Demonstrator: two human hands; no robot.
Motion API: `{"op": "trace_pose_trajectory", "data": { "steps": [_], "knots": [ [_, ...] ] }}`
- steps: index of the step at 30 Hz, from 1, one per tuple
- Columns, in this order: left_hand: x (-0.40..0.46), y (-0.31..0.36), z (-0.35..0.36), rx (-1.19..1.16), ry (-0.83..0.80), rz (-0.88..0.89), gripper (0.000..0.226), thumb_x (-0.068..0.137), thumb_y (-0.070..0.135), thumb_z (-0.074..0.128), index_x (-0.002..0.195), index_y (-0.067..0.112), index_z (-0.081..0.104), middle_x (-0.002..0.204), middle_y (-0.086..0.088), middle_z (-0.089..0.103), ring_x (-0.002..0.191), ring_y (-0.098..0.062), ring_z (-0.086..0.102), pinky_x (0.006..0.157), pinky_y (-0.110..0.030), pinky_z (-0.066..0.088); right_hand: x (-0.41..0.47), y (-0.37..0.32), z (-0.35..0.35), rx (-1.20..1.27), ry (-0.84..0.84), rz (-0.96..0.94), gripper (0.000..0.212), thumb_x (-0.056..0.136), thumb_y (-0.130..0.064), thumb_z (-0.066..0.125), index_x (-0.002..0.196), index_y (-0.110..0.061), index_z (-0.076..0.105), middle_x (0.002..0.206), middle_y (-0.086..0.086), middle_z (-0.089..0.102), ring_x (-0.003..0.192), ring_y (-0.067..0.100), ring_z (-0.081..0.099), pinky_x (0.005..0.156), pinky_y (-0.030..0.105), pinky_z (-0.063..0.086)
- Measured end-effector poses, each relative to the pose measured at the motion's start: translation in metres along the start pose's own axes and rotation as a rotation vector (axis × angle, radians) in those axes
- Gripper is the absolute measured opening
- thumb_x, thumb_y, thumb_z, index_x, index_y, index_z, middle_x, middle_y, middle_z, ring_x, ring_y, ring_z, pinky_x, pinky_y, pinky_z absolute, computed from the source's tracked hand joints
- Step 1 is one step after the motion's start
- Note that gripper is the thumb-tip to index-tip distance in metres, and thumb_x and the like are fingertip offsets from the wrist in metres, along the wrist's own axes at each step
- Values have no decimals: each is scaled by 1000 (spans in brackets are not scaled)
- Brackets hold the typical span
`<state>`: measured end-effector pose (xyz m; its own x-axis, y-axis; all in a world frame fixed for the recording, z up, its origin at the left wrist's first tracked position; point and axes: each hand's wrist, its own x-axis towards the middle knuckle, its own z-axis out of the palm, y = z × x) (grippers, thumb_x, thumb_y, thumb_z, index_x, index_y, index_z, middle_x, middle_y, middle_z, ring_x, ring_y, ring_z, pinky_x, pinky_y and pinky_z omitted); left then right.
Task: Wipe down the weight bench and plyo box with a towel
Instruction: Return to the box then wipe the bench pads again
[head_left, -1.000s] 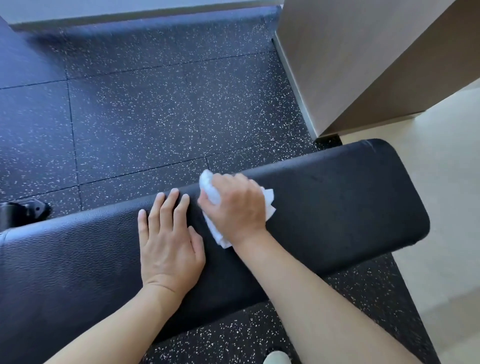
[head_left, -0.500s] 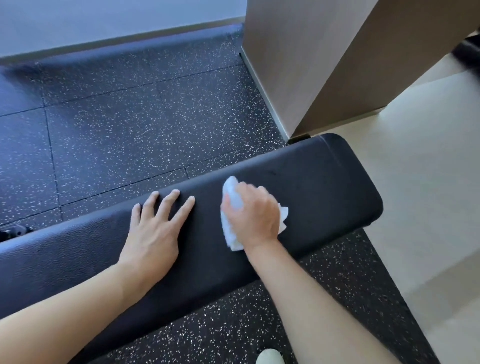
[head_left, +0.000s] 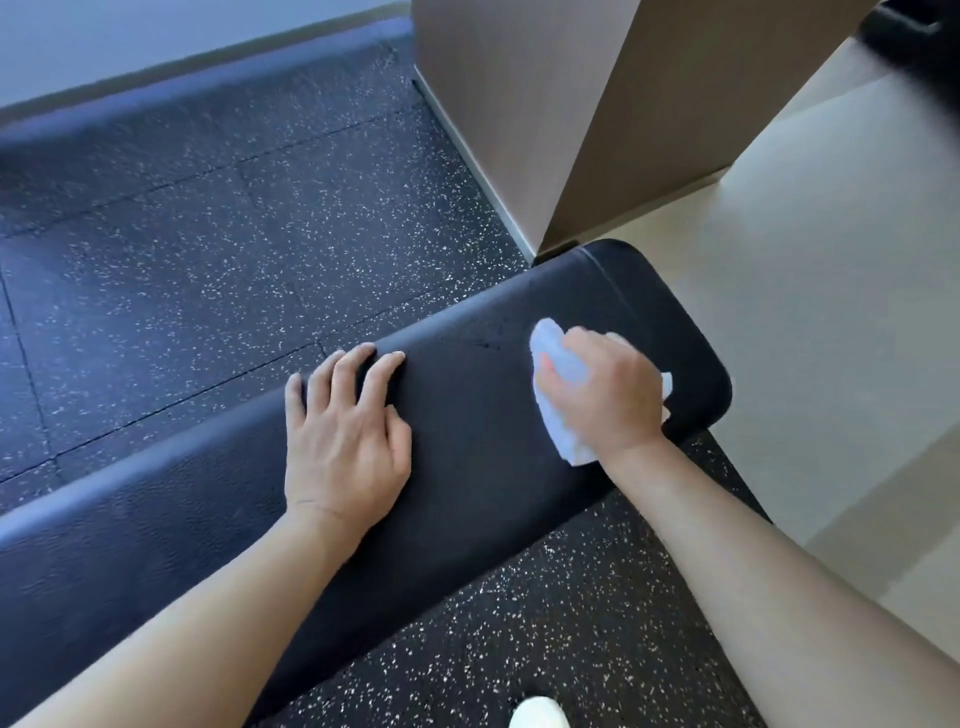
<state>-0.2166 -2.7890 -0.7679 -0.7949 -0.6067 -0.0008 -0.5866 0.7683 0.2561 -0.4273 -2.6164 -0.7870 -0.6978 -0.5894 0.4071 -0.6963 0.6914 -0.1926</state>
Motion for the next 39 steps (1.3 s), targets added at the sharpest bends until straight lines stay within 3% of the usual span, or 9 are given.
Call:
{"op": "trace_pose_trajectory", "data": {
  "steps": [4,9,14,18,24,29,34,36,39],
  "knots": [
    [0,0,1,-14,13,-6,57,91,29,46,148,25,52,154,-4,49,143,-34,42,123,-57,24,45,-64,20,132,35,195,21,81,-32,54,64,-20,48,55,3,52,53,32,51,50,31,29],
    [3,-1,3,-66,22,-32,51,92,31,46,141,16,51,153,-1,50,143,-31,43,123,-57,26,29,-142,32,253,-64,-18,16,82,-33,72,81,-18,66,65,0,58,63,30,55,56,38,39],
    [1,-3,1,-23,29,-11,53,87,29,50,138,14,54,154,-3,51,144,-33,44,123,-57,26,-9,-39,-1,224,-35,-212,26,88,-29,63,68,-18,52,61,-1,41,58,24,40,52,36,32],
    [5,-1,4,-28,34,-19,54,86,29,50,138,14,55,155,-3,51,145,-33,44,124,-58,26,50,34,17,50,25,-45,31,99,-29,29,69,-24,36,64,-6,25,57,20,25,56,32,19],
    [3,-3,2,-26,21,-21,53,88,31,47,138,14,55,155,-3,51,145,-33,45,123,-59,27,110,-57,47,94,-132,162,15,76,-26,67,67,-20,57,57,6,53,54,29,50,53,32,27],
    [2,-3,3,-16,-7,-20,56,88,33,44,139,12,54,154,-5,50,144,-36,45,124,-59,26,70,-140,44,219,-226,-130,17,78,-36,73,78,-20,65,65,1,60,63,30,57,58,36,30],
    [6,-1,0,-10,9,2,53,87,30,46,135,12,57,154,-5,52,143,-36,47,122,-62,29,56,-42,33,256,-82,-263,28,93,-33,53,69,-19,57,62,-1,48,59,26,47,52,39,39],
    [5,-3,0,-6,8,0,52,88,30,46,135,11,57,154,-6,52,144,-36,47,122,-61,28,81,7,41,182,-57,-175,33,97,-35,35,66,-25,42,62,-4,35,54,25,36,49,35,30],
    [1,-1,4,-7,-7,1,52,88,30,45,134,11,58,154,-7,52,144,-37,47,123,-61,27,121,26,48,91,-10,32,21,81,-35,42,68,-27,28,61,-8,24,54,25,27,54,28,14]
  ]
}}
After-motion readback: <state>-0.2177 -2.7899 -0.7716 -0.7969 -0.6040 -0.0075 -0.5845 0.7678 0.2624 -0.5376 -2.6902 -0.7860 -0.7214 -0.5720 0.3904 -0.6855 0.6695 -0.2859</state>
